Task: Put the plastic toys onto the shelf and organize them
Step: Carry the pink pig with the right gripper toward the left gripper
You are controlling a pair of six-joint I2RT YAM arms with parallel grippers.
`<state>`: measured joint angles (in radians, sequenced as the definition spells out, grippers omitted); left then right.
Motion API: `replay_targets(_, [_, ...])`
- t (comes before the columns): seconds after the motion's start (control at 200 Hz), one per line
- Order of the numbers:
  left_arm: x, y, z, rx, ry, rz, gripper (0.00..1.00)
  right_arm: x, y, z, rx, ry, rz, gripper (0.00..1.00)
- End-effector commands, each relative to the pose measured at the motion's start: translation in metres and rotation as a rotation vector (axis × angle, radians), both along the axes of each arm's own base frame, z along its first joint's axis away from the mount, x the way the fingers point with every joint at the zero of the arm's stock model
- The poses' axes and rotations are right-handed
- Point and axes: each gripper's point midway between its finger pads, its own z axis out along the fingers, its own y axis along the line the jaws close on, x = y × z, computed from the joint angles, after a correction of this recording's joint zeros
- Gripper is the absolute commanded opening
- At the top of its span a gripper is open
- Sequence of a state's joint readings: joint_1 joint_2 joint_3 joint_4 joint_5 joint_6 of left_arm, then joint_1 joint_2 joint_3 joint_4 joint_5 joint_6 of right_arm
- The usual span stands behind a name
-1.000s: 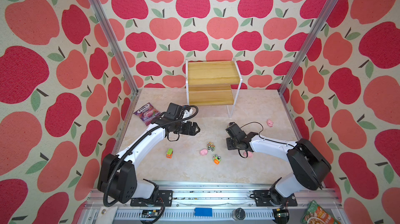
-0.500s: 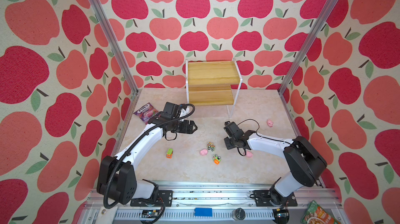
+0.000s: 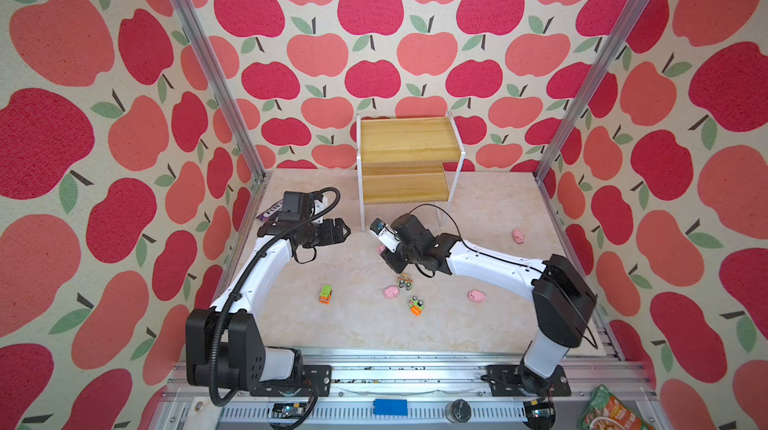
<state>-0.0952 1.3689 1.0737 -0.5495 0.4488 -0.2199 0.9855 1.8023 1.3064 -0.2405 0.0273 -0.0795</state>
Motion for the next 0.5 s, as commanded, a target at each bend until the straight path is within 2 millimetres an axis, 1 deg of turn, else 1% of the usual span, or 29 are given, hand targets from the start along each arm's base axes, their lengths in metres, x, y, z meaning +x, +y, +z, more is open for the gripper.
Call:
replay_targets(0.0, [0.002,0.015,-0.017,0.03,0.068,0.071,0.87,-0.017,0.02,-0.032,-0.068,0.04,0.133,0.29])
replay_targets(0.095, [0.003,0.026,-0.025,0.058,0.099,0.11,0.87,-0.024,0.035,-0.046,-0.077,0.059,0.168,0.29])
replay_targets(0.2, [0.005,0.035,-0.036,0.069,0.142,0.147,0.86,-0.032,0.045,-0.06,-0.092,0.077,0.197,0.29])
replay_targets(0.32, [0.007,0.042,-0.042,0.078,0.164,0.175,0.86,-0.035,0.048,-0.075,-0.114,0.095,0.208,0.31])
replay_targets(0.49, [0.008,0.047,-0.046,0.078,0.177,0.194,0.86,-0.037,0.045,-0.091,-0.145,0.1,0.21,0.38])
